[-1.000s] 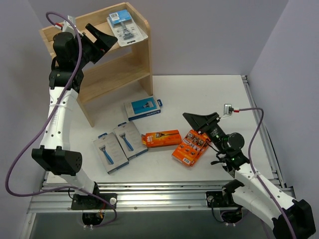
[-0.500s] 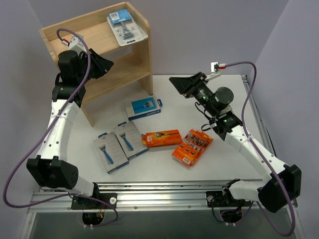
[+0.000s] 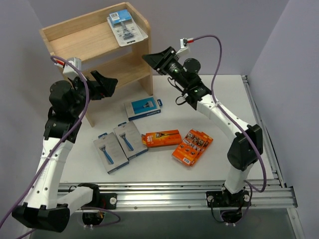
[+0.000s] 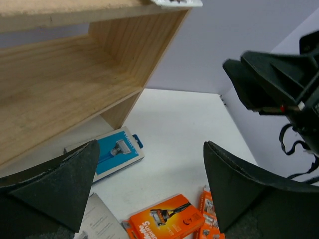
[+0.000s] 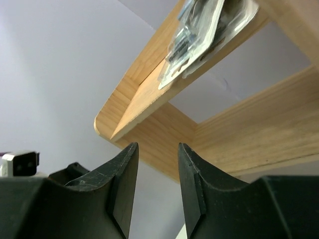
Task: Place and organize the shaving razors onto the shelf
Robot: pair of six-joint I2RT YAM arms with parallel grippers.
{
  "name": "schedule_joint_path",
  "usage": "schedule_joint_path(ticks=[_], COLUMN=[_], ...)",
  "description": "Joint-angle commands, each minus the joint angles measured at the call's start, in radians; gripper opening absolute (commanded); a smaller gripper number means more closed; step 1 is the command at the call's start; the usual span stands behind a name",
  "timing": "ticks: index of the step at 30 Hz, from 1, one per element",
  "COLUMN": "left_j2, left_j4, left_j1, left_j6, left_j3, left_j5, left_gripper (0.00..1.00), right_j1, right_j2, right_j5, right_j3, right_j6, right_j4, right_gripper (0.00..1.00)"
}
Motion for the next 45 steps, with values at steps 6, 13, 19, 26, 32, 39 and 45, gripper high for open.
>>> schedule_joint_path(ticks=[6, 13, 19, 26, 32, 39, 45], left_j2=[-0.17, -0.283, -0.311, -0.356, -0.394, -0.434, -0.429], left_j4=[-0.086, -0.008, -0.043, -0.02, 0.008, 0.052, 0.061], left_j1=[-0.185, -0.292, -0.371, -0.427, -0.469, -0.484, -0.498], left_j6=[0.27, 0.342, 0.345, 0.38, 0.394, 0.405, 0.419], left_j3=[-0.17, -0.377, -0.388, -0.415, -0.441, -0.486, -0.491], left_j5=[-0.439, -0.691, -0.856, -0.889, -0.951, -1.06, -1.038], left_gripper=[0.94, 0.94, 0.94, 0.94, 0.94, 0.94, 0.94], right_j1=[0.108, 0.127, 0.128, 0.125, 0.119, 0.11, 0.105], right_j2=[0.165, 0.243, 0.304, 0.343, 0.359, 0.392, 0.395], right_j5=[0.022, 0.082, 0.131, 0.18, 0.204, 0.215, 0.258], right_j3=[0.254, 0.327, 0.413, 0.465, 0.482, 0.516, 0.499], right_j6=[0.037, 0.071, 0.095, 0.103, 0.111, 0.14, 0.175], right_j4=[0.035, 0.077, 0.069, 0.052, 0.061, 0.077, 0.083], right_gripper=[0.29, 0.27, 0.26, 0.27, 0.28, 0.28, 0.25])
